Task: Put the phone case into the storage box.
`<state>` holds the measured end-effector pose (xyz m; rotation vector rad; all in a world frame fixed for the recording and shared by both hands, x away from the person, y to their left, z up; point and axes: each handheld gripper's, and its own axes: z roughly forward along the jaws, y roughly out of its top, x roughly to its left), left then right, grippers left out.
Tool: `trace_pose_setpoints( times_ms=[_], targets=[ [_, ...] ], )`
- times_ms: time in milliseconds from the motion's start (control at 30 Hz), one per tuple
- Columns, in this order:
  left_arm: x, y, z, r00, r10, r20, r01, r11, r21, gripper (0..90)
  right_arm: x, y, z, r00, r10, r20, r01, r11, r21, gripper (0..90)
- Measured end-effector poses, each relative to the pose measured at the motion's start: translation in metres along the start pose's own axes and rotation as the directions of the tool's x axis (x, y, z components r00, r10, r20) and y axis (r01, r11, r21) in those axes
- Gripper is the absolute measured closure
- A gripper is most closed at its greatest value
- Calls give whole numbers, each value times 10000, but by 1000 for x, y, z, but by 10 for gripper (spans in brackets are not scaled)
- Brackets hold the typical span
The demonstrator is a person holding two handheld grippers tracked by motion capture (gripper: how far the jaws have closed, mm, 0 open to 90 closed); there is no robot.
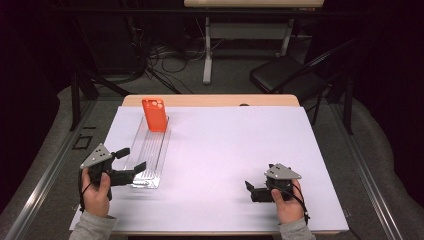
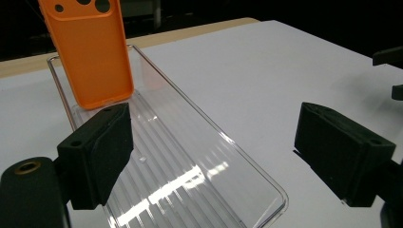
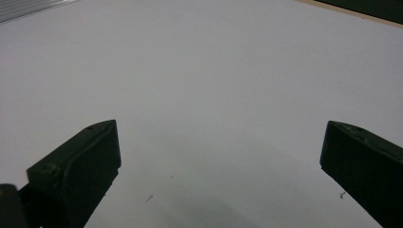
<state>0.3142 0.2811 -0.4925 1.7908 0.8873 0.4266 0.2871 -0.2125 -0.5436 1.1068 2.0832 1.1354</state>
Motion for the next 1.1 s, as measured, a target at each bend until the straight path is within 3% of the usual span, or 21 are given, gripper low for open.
trace_pose_setpoints(
  times_ms=[1100],
  targets=[
    [1,-2,0,9999,-135,-45,134,9999,-74,138,-1,-4,5,10000,52,-23,-52,9998,197,0]
  ],
)
